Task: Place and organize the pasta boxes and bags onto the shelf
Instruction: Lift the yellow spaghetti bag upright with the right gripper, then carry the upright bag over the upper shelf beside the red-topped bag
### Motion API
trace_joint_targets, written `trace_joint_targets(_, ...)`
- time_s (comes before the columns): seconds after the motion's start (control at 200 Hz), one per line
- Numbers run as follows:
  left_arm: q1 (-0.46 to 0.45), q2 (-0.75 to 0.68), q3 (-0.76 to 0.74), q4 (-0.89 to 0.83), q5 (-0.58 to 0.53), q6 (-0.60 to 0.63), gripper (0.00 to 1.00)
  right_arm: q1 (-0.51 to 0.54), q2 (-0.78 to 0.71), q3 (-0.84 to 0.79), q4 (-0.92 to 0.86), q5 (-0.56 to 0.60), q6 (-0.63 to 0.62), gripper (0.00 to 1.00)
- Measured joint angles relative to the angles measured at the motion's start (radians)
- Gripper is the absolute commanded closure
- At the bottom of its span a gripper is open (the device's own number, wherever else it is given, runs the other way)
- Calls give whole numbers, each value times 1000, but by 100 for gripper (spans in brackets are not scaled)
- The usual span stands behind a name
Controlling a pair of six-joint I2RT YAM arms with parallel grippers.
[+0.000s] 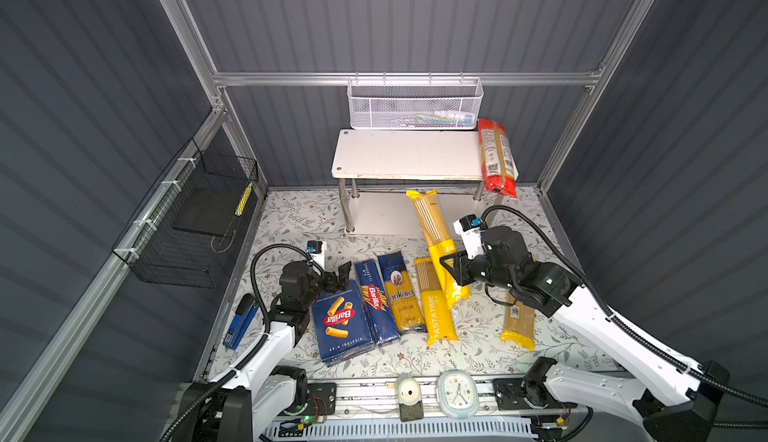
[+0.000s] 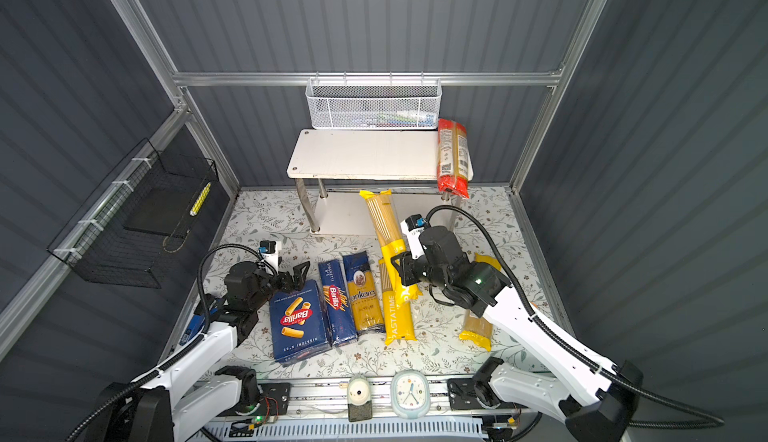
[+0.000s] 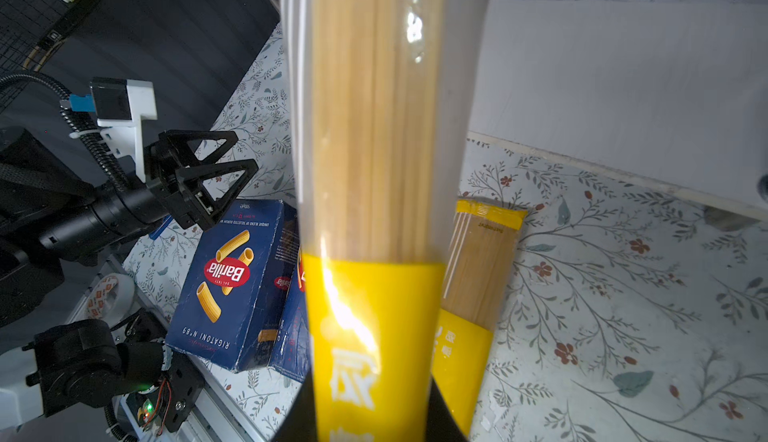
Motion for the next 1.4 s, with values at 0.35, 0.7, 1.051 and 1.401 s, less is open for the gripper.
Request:
trace_joint_targets(0.35, 0, -2, 0, 0, 0, 0, 0, -1, 51, 192, -67, 35, -28, 99)
trace_joint_targets(0.7, 0, -6, 0, 0, -1, 0, 1, -15, 212, 441, -143, 89, -48, 98)
trace_joint_targets(1.051, 0, -9, 0, 0, -1, 0, 0, -104, 352, 658, -190, 93, -87, 97)
trace_joint_targets(1.401, 0, -17, -2, 0, -1, 0, 1, -234, 529, 952, -264, 82, -131, 97)
